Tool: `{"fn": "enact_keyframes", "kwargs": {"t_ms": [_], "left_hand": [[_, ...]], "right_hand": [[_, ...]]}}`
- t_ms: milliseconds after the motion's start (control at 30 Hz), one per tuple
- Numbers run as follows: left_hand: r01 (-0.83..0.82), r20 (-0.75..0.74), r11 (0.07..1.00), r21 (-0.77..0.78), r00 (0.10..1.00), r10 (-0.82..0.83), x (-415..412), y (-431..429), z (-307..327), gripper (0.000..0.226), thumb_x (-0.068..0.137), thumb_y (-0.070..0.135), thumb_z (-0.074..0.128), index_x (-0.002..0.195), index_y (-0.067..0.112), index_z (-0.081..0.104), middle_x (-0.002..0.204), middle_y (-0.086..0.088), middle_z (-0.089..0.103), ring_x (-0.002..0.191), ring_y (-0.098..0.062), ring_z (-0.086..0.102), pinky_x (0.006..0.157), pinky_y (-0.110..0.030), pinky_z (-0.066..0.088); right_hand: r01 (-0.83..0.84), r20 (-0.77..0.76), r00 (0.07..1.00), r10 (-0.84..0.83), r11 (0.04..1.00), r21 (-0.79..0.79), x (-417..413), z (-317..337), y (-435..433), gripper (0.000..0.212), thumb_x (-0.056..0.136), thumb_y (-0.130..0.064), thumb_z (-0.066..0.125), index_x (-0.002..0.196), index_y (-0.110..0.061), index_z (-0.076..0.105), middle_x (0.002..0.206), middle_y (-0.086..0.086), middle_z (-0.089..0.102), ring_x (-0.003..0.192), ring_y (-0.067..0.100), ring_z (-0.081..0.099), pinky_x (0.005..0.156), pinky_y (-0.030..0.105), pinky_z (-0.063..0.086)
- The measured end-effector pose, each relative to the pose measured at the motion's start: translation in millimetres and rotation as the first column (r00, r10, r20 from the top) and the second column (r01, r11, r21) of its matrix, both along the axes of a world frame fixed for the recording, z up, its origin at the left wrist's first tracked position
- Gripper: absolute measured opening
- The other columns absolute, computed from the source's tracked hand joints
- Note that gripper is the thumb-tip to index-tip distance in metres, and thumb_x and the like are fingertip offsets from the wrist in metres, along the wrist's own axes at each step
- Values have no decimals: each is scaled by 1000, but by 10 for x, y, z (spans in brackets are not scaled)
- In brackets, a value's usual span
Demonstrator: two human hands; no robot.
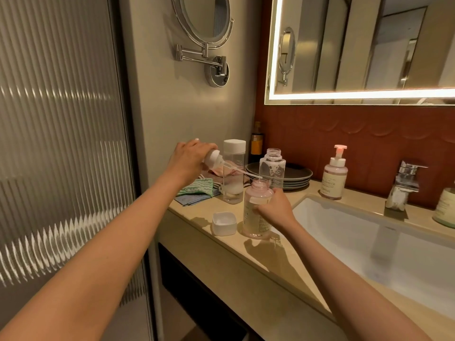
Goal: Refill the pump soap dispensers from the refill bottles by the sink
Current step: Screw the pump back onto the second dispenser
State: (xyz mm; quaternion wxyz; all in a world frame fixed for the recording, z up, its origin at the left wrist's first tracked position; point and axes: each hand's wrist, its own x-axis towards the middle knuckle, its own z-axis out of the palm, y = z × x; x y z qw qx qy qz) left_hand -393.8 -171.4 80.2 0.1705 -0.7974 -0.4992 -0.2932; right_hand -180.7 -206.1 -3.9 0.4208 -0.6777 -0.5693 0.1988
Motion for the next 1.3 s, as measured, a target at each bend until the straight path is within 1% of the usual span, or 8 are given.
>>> {"fn": "enact_keyframes", "kwargs": {"t_ms": [167, 367, 600, 700, 833, 1033, 1200, 1300], "left_hand": [[-11, -227, 997, 70, 974, 26, 156, -36, 101, 55, 88, 9, 57, 139, 21, 39, 143, 0, 43, 139, -23, 27, 102, -35, 20], [44, -460, 980, 196, 886, 52, 367, -16, 327, 54, 92, 4, 47, 142, 18, 33, 147, -2, 37, 142, -25, 20, 105, -36, 16], [317, -667, 922, 224, 740, -92, 674, -10, 326, 52, 86, 2, 58, 134, 16, 46, 137, -5, 51, 134, -26, 36, 105, -38, 25], [368, -702, 905, 212, 702, -121, 790, 6, 241, 52, 85, 4, 60, 134, 17, 47, 130, -7, 56, 130, -25, 40, 104, -39, 29], [314, -746, 933, 175, 661, -82, 871, 30, 164, 55, 89, 10, 58, 139, 21, 39, 140, -3, 46, 137, -23, 29, 109, -38, 23], [367, -779, 916, 163, 618, -109, 904, 11, 83, 54, 86, 8, 62, 136, 19, 44, 136, -5, 52, 134, -25, 35, 105, -38, 28], [468, -686, 835, 288, 710, -161, 837, 47, -54, 76, 43, -1, 90, 114, 10, 66, 108, -18, 67, 111, -32, 60, 83, -42, 52], [506, -655, 819, 270, 720, -229, 828, 30, -164, 71, 41, 4, 92, 108, 10, 68, 110, -18, 66, 105, -32, 63, 81, -43, 54]], "right_hand": [[-9, -11, 1000, 9, 1000, 3, -6, -128, 58, 89, 50, -46, 82, 125, -10, 50, 119, 5, 58, 107, 23, 57, 80, 32, 52], [32, 25, 999, -33, 999, 37, 2, -138, -11, 73, 62, -43, 83, 120, -8, 56, 115, 4, 63, 102, 21, 60, 78, 31, 54], [41, 54, 998, -44, 997, 64, 21, -135, -65, 70, 66, -41, 82, 120, -6, 53, 116, 8, 61, 103, 22, 57, 76, 30, 50], [42, 52, 998, -46, 997, 62, 19, -134, -63, 69, 66, -40, 82, 118, -6, 53, 113, 8, 61, 100, 22, 58, 75, 32, 52], [43, 48, 998, -46, 997, 61, 39, -150, -42, 71, 64, -41, 83, 118, -6, 54, 113, 8, 62, 101, 23, 58, 77, 32, 52], [57, 12, 998, -58, 997, 47, 41, -187, -7, 76, 62, -43, 84, 120, -8, 51, 114, 7, 62, 101, 23, 59, 79, 35, 54], [69, -16, 997, -69, 997, 30, 35, -194, -21, 77, 63, -42, 84, 119, -8, 43, 113, 8, 59, 100, 24, 59, 75, 32, 54], [88, 12, 996, -89, 996, 19, 33, -197, -12, 79, 61, -46, 84, 117, -8, 44, 111, 8, 60, 98, 25, 60, 76, 37, 56]]}}
